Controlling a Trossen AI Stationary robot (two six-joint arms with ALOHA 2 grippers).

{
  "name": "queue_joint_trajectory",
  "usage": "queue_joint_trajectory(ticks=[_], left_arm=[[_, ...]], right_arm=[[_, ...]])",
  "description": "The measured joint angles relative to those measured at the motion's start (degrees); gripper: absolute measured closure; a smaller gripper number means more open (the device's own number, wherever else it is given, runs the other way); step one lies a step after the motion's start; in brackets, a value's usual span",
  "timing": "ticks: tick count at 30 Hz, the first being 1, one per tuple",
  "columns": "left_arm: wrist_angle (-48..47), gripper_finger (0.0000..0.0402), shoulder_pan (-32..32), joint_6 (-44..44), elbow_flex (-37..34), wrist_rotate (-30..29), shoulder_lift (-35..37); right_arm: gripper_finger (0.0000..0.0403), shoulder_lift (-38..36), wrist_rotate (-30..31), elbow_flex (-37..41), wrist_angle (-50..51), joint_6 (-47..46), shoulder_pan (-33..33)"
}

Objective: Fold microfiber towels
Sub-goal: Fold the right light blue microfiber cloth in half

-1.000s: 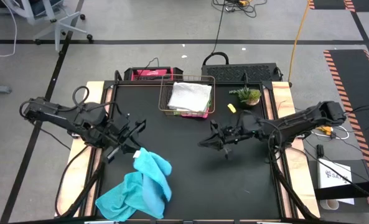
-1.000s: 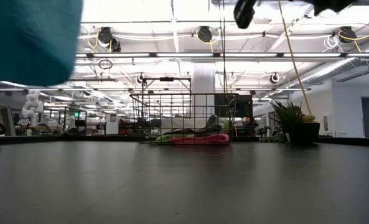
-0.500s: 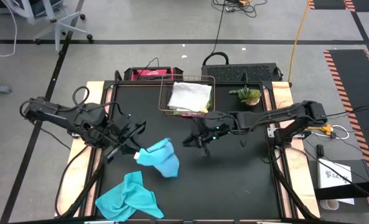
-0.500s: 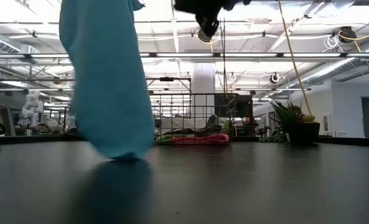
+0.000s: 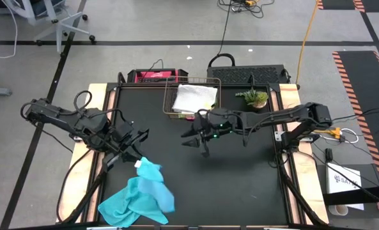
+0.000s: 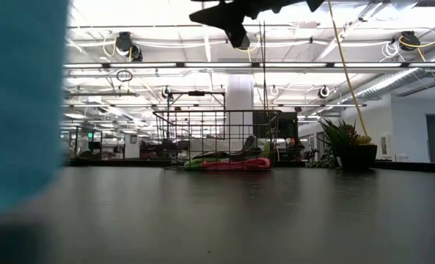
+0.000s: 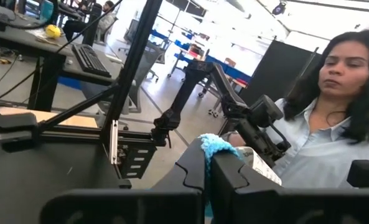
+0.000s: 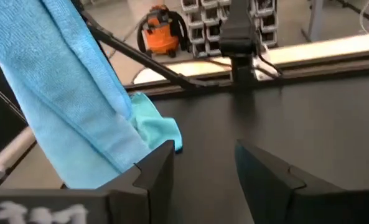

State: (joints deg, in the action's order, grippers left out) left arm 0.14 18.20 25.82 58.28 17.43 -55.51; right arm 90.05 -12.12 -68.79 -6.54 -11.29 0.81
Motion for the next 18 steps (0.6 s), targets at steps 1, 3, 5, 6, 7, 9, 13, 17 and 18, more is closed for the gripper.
queue_joint_trajectory(ticks=[1, 3, 5, 6, 7, 9, 13, 17, 18], left_arm=[[0.0, 0.0398, 0.0, 0.0, 0.0, 0.0, 0.0], [0.0, 0.0399, 0.0, 0.0, 0.0, 0.0, 0.0], [0.0, 0.0397, 0.0, -0.2, 0.0, -0.2, 0.0], [0.0, 0.0396, 0.0, -0.3, 0.0, -0.7, 0.0], [0.0, 0.0397, 0.0, -0.6, 0.0, -1.0, 0.0], [0.0, 0.0399, -0.1, -1.4, 0.0, -1.1, 0.0], [-0.1, 0.0396, -0.2, -1.9, 0.0, -2.3, 0.0], [0.0, 0.0398, -0.6, -4.0, 0.0, -2.6, -0.5], [0.0, 0.0397, -0.7, -4.2, 0.0, -2.6, -0.7]], right_arm=[[0.0241, 0.5, -0.1, 0.0, -1.0, 0.0, 0.1], [0.0241, 2.0, -0.2, 0.0, -3.2, -0.2, 0.5], [0.0242, 4.0, -1.3, 0.0, -6.2, -0.9, 0.8], [0.0242, 4.9, -2.3, 0.0, -7.8, -1.8, 0.8], [0.0242, 5.9, -3.4, 0.0, -9.5, -2.5, 0.8], [0.0242, 7.3, -4.7, 0.0, -12.7, -3.4, 0.8], [0.0242, 9.4, -5.0, 0.0, -14.9, -3.7, 0.8], [0.0242, 10.7, -5.0, 0.0, -16.2, -4.1, 0.8], [0.0242, 11.0, -5.0, 0.0, -16.5, -4.1, 0.8]])
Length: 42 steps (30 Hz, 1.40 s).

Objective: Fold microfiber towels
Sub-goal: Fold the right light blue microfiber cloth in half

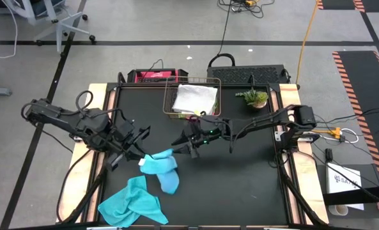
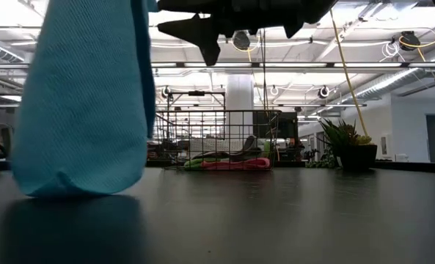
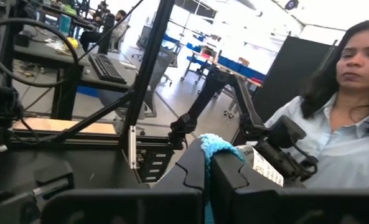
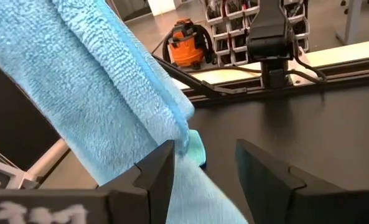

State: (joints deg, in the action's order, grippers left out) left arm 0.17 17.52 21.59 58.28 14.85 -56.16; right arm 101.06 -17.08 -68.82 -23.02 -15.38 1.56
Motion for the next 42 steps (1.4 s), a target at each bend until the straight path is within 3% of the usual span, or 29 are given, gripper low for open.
queue_joint_trajectory(ticks=[9, 19, 32, 42], left_arm=[[0.1, 0.0394, -1.7, 0.6, 0.0, 0.3, -2.7], [5.2, 0.0396, -1.9, 1.2, 0.0, 4.5, -2.7], [4.9, 0.0394, -1.9, 1.4, 0.0, 4.4, -2.7], [5.0, 0.0395, -1.9, 1.4, 0.0, 4.1, -2.7]], right_arm=[[0.0243, 0.1, 0.0, 0.0, -3.9, -1.2, 0.2], [0.0243, 0.1, -1.2, 0.0, -0.7, -1.0, 1.9], [0.0243, 0.1, -0.9, 0.0, -2.2, -0.4, 2.2], [0.0243, 4.8, -1.0, 0.0, -7.5, -2.9, 2.7]])
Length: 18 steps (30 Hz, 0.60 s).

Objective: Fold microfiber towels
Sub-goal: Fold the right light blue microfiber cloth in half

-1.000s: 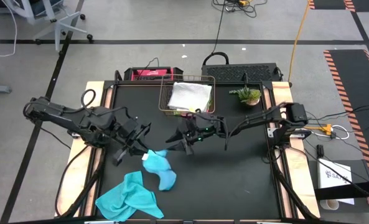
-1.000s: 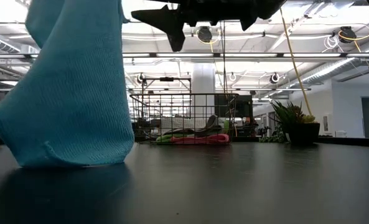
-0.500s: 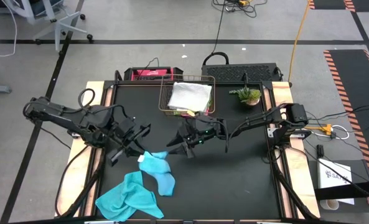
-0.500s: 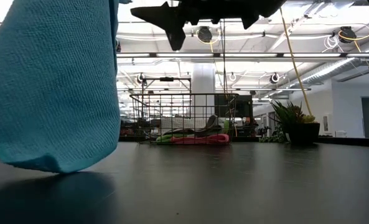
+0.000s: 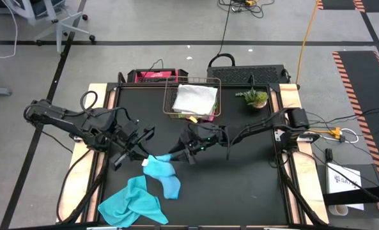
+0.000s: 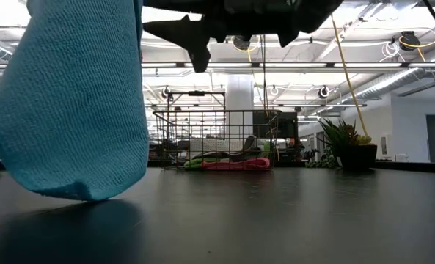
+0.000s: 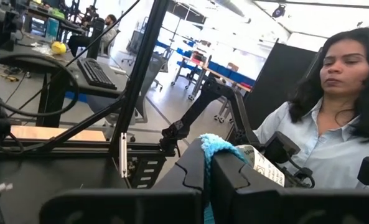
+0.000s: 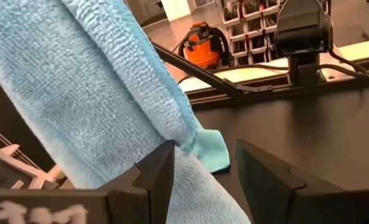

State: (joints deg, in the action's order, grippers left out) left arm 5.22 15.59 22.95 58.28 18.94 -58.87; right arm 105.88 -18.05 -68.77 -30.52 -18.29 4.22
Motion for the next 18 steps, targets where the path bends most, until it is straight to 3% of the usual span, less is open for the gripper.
queue_joint_trajectory(ticks=[15, 18], left_arm=[[-0.4, 0.0399, 0.0, -0.4, 0.0, -1.0, 0.0], [-0.4, 0.0396, 0.0, -0.4, 0.0, -1.0, 0.0]], right_arm=[[0.0245, 0.2, 0.0, 0.0, -5.2, -2.3, 0.3], [0.0272, 0.2, -0.1, 0.0, -4.5, -2.3, 0.6]])
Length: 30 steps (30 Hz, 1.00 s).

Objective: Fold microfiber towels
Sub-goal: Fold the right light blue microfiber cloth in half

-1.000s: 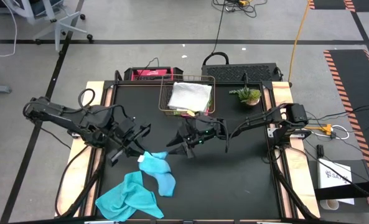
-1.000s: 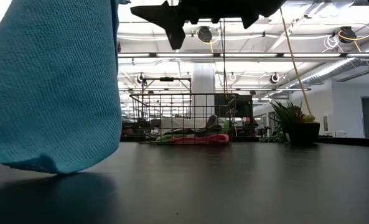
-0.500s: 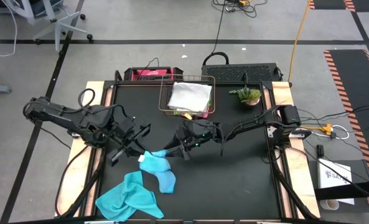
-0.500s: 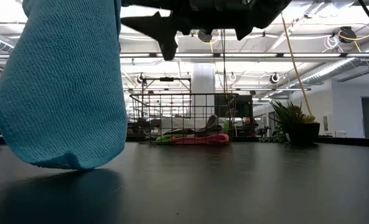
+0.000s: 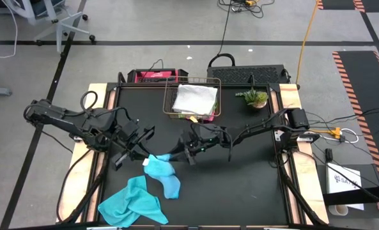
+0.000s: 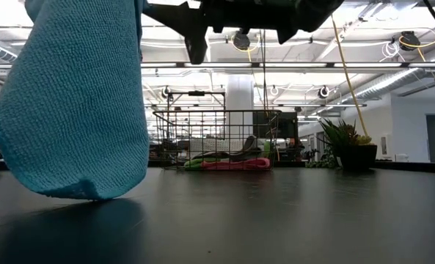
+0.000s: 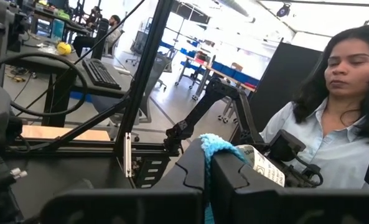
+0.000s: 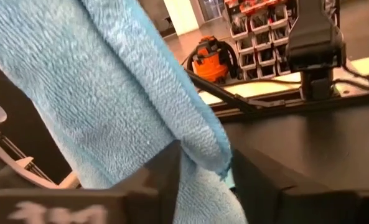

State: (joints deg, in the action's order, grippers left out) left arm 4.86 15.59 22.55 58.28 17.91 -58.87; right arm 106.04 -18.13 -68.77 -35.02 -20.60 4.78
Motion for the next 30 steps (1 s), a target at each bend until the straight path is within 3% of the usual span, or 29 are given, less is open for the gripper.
queue_joint_trajectory(ticks=[4, 6, 16, 30], left_arm=[[0.0, 0.0399, 0.0, -0.6, 0.0, 0.0, 0.0], [0.0, 0.0397, 0.0, -1.1, 0.0, 0.0, 0.0], [-0.3, 0.0398, 0.0, -1.2, 0.0, 0.0, 0.0], [-0.4, 0.0393, 0.0, -0.4, 0.0, 0.0, 0.0]], right_arm=[[0.0368, 0.0, 0.0, 0.0, 0.1, -1.2, 0.1], [0.0391, 0.0, 0.0, 0.0, 0.1, -1.0, 0.1], [0.0402, -3.0, 0.0, 0.0, 5.9, -0.8, 0.1], [0.0402, -21.6, 0.9, 0.0, 37.1, 3.2, 2.7]])
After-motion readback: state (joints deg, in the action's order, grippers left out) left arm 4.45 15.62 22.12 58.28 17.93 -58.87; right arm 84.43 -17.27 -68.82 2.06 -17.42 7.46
